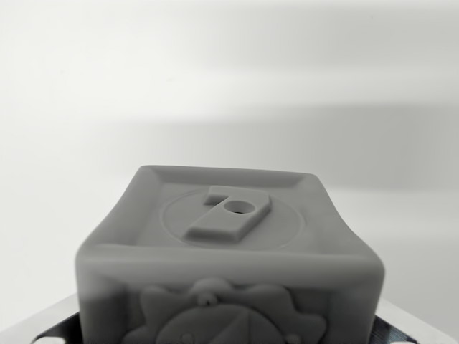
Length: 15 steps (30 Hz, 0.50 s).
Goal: Destack cube
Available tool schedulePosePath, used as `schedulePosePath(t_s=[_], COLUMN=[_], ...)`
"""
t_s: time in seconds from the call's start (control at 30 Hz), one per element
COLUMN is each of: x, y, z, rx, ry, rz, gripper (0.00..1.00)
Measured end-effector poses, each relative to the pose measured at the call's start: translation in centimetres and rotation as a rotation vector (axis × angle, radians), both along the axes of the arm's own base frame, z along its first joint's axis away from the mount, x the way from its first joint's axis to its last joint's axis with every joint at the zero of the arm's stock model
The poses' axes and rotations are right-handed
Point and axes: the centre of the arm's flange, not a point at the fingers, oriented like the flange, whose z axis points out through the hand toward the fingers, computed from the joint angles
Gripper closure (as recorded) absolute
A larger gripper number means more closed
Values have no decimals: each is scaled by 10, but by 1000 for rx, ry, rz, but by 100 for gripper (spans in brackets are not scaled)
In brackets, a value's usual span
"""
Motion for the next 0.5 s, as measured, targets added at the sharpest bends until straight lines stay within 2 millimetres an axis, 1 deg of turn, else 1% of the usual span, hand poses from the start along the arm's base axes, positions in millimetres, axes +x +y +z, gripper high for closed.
schedulePosePath(t_s=[0.17, 0.27, 0.43, 0.5], x=[0, 0, 0, 0], y=[7, 9, 9, 9], z=[0, -4, -24, -30], rx=[0, 1, 3, 3], ry=[-1, 0, 10, 10], rz=[-6, -8, -11, -11], gripper=[100, 100, 100, 100])
